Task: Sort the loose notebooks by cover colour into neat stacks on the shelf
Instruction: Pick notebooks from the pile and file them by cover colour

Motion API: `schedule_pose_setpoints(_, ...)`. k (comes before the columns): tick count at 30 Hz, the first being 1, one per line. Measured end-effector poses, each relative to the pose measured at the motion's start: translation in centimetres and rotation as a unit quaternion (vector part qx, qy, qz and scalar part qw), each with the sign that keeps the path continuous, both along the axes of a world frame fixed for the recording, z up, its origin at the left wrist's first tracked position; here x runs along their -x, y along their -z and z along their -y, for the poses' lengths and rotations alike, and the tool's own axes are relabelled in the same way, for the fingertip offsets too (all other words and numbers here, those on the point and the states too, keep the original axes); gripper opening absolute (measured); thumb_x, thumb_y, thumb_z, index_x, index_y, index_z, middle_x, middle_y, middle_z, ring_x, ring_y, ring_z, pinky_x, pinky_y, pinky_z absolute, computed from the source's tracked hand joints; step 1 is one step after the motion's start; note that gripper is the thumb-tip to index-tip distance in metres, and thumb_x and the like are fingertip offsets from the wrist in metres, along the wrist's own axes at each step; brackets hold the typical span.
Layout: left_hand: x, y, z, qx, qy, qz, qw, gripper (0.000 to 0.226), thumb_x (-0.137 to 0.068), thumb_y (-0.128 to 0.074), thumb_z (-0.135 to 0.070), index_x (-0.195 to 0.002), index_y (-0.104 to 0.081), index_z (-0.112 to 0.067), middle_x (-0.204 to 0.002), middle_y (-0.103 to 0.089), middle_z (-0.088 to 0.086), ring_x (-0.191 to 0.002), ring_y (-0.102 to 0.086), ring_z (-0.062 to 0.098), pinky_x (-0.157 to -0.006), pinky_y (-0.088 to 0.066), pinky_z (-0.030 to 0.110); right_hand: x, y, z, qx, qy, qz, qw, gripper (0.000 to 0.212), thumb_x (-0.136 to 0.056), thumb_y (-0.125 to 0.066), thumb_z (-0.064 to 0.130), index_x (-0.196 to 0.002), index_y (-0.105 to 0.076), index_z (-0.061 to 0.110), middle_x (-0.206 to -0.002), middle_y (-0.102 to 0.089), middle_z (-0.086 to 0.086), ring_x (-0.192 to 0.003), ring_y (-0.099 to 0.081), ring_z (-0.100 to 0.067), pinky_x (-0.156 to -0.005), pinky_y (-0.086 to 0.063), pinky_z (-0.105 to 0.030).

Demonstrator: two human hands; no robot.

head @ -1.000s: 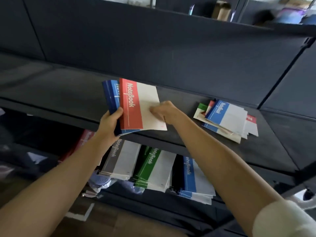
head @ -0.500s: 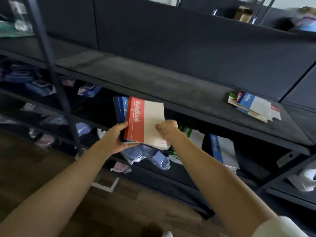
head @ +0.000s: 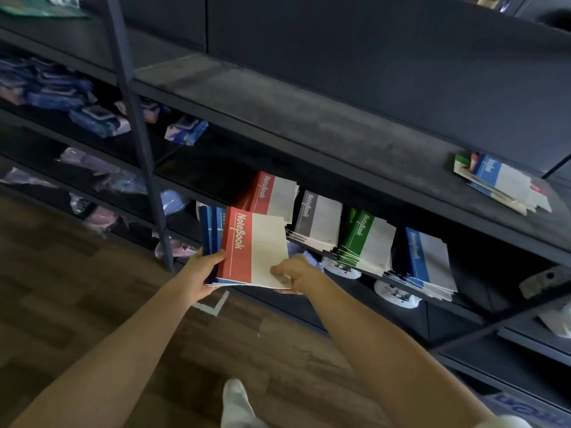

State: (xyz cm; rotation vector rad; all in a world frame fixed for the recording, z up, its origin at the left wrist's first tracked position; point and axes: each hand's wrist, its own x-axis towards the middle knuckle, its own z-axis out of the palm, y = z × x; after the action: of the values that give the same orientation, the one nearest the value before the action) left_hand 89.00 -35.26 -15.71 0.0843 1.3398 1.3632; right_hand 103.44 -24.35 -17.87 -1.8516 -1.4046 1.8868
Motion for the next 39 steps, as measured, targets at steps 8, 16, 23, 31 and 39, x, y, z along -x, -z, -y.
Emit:
schedule_pose_setpoints(8, 5.1, 1.4, -6.4, 0.021, -0.040, -0.017, 0.999, 0.037, -0.094, -0.049, 0.001, -0.128, -0.041, -0.013, -0.114, -0.051, 0.012, -0.100, -0.050, 0.027, -0.091, -0.040, 0.042, 3.7, 2.8, -8.8, -0.155, 0.063, 0.107, 0.980, 0.046, -0.085, -0.050, 0.002, -0.128, -0.036, 0.010, -0.121, -0.058, -0.014, -0.101, -0.059, -0.032, -0.078, -0.052, -0.033)
schedule_pose_setpoints(16, 12.5, 2.4, -13.3, 0.074, -0.010, -0.069, 0.995, 0.045, -0.089, -0.049, 0.009, -0.129, -0.042, -0.010, -0.118, -0.049, 0.015, -0.106, -0.047, 0.032, -0.095, -0.039, 0.045, 7.9, 4.3, -18.0, -0.183, 0.117, 0.157, 0.964, 0.058, -0.087, -0.043, -0.006, -0.138, -0.029, 0.017, -0.116, -0.060, -0.017, -0.098, -0.060, -0.032, -0.074, -0.046, -0.031)
schedule_pose_setpoints(23, 15.8, 2.9, -15.2, 0.095, 0.019, -0.044, 0.994, 0.039, -0.088, -0.050, 0.008, -0.120, -0.042, -0.013, -0.109, -0.051, 0.014, -0.105, -0.048, 0.031, -0.091, -0.039, 0.044, 10.2, 6.7, -20.2, -0.203, 0.015, 0.264, 0.943, 0.039, -0.091, -0.041, 0.004, -0.127, -0.044, 0.018, -0.116, -0.062, -0.012, -0.104, -0.060, -0.031, -0.078, -0.046, -0.033)
schedule_pose_setpoints(31, 19.4, 3.3, -16.2, 0.093, 0.105, -0.056, 0.988, 0.041, -0.087, -0.053, 0.007, -0.119, -0.043, -0.017, -0.108, -0.052, 0.012, -0.101, -0.050, 0.029, -0.088, -0.042, 0.045, 12.5, 6.9, -19.2, -0.227, -0.071, 0.433, 0.869, 0.040, -0.098, -0.041, 0.032, -0.137, -0.034, 0.025, -0.133, -0.038, -0.015, -0.121, -0.043, -0.031, -0.090, -0.043, -0.041)
schedule_pose_setpoints(39, 19.2, 2.9, -18.8, 0.021, 0.192, -0.083, 0.978, 0.037, -0.087, -0.057, 0.002, -0.116, -0.045, -0.018, -0.095, -0.055, 0.001, -0.083, -0.052, 0.017, -0.084, -0.040, 0.040, 17.1, 3.0, -13.8, -0.100, 0.059, 0.072, 0.991, 0.024, -0.091, -0.058, 0.033, -0.097, -0.063, 0.011, -0.074, -0.061, -0.004, -0.061, -0.057, -0.017, -0.051, -0.042, -0.017)
